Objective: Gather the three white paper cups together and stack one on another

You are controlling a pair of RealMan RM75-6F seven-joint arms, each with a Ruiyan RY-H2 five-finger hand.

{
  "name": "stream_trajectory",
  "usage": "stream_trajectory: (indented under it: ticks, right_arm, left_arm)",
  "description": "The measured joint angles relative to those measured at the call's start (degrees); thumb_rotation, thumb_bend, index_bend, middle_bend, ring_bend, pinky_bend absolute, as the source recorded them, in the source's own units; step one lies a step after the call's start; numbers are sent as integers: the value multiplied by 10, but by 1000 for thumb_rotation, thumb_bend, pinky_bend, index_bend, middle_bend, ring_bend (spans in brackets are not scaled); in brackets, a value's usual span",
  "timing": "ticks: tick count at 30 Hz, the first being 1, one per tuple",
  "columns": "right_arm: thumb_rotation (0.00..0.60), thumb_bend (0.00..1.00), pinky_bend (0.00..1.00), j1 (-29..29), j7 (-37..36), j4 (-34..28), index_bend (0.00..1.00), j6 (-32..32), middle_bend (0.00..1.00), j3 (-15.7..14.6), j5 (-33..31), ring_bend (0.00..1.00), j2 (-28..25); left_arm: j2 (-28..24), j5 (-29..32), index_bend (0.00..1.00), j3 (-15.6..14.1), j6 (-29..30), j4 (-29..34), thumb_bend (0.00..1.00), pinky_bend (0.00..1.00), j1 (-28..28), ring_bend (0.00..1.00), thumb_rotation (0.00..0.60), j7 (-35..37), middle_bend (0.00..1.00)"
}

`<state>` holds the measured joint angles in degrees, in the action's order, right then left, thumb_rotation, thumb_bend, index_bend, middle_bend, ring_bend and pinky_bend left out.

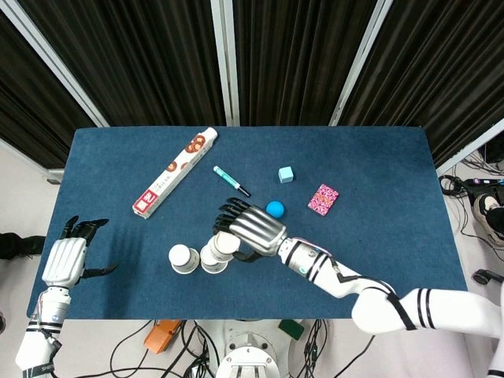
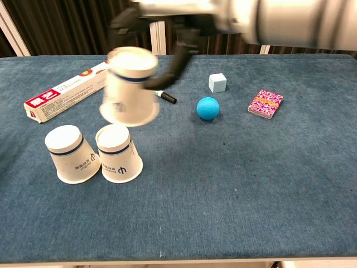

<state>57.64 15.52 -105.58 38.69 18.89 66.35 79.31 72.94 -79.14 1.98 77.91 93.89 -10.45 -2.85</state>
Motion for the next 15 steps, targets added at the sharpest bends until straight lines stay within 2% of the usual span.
stream_trajectory:
  ticks: [7, 15]
  right_arm:
    - [600, 472, 137, 82, 39, 52, 427, -15, 340, 8, -70, 190, 64]
    - [600, 471, 137, 141, 76, 91, 403, -15, 340, -11, -126, 190, 103]
  left_arm:
    - [-3, 6, 175, 0, -6, -1, 87, 52, 3, 166, 559, 2, 206]
    - [-4, 8, 175, 3, -7, -5, 87, 52, 5, 165, 559, 8, 206]
